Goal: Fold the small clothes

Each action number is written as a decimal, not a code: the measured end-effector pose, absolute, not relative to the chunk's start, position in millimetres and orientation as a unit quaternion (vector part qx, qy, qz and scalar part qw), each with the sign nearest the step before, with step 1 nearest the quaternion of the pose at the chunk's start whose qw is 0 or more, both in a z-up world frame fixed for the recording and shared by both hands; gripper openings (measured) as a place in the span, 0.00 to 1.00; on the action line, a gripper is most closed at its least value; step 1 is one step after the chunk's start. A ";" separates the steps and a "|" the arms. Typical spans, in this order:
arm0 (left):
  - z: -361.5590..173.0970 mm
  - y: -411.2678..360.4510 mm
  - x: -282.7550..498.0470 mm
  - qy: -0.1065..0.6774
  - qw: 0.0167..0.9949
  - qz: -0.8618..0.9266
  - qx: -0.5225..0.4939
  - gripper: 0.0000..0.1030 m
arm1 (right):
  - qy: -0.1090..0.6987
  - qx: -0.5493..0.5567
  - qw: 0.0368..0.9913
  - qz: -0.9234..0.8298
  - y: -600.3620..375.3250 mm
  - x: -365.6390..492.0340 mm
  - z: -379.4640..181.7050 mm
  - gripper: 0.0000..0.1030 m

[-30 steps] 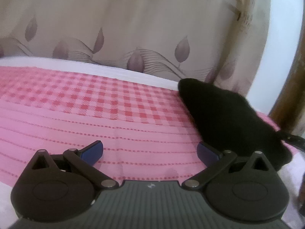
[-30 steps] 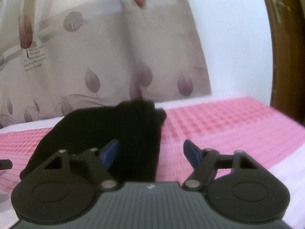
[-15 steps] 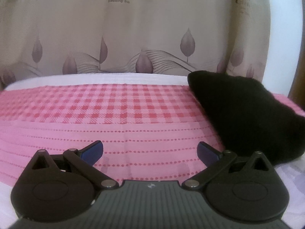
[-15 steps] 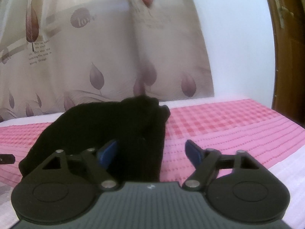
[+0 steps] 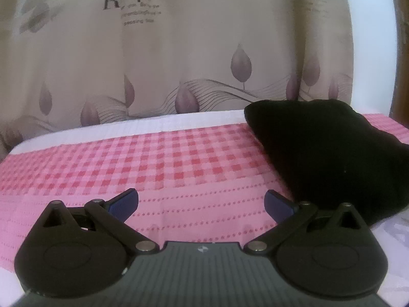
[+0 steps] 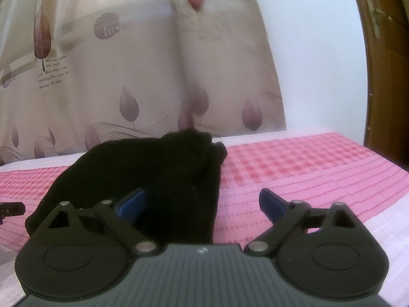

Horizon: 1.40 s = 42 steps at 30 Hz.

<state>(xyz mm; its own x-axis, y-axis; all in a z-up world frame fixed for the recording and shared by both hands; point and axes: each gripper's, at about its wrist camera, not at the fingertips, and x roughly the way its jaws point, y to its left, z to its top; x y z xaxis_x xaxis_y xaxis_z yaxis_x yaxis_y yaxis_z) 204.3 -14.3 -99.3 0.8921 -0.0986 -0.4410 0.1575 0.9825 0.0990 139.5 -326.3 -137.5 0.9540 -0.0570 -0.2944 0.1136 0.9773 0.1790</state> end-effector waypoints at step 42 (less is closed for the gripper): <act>-91.7 -33.0 312.5 0.297 0.939 -0.172 -0.013 1.00 | 0.146 0.139 0.978 -0.054 -338.3 137.7 -138.9 0.98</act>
<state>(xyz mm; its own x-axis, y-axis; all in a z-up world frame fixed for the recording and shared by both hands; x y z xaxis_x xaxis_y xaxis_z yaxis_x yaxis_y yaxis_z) 312.5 -33.0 -91.7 0.7646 -0.3314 -0.5528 0.3164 0.9402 -0.1260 137.7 -338.3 -138.9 0.9515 -0.0658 -0.3005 0.1470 0.9553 0.2564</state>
